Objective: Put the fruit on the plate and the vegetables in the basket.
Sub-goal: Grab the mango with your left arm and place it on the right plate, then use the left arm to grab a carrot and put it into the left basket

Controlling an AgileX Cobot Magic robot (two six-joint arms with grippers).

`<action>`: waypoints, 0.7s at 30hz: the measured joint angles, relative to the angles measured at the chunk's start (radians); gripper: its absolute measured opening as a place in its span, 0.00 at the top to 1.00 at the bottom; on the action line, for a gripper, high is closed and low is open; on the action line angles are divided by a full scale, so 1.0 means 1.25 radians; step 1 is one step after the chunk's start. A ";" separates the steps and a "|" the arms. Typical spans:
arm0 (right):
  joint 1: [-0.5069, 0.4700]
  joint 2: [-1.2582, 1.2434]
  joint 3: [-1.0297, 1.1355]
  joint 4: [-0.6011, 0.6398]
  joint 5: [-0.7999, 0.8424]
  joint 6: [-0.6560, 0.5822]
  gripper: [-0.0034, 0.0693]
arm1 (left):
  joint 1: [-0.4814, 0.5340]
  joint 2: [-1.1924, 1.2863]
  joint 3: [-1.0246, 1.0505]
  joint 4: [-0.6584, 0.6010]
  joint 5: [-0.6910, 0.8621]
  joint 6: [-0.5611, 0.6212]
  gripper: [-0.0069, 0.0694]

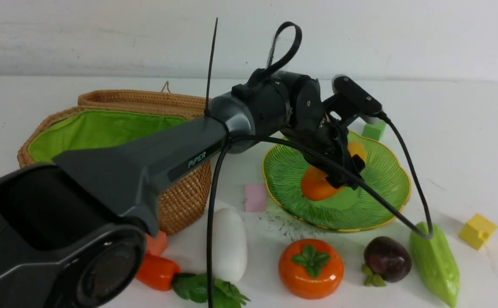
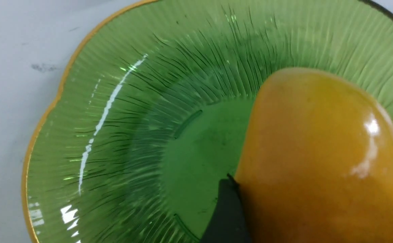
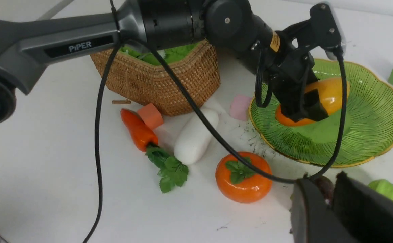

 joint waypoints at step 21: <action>0.000 0.000 0.001 0.005 0.035 -0.035 0.77 | -0.004 -0.247 -0.010 0.007 0.383 -0.157 0.64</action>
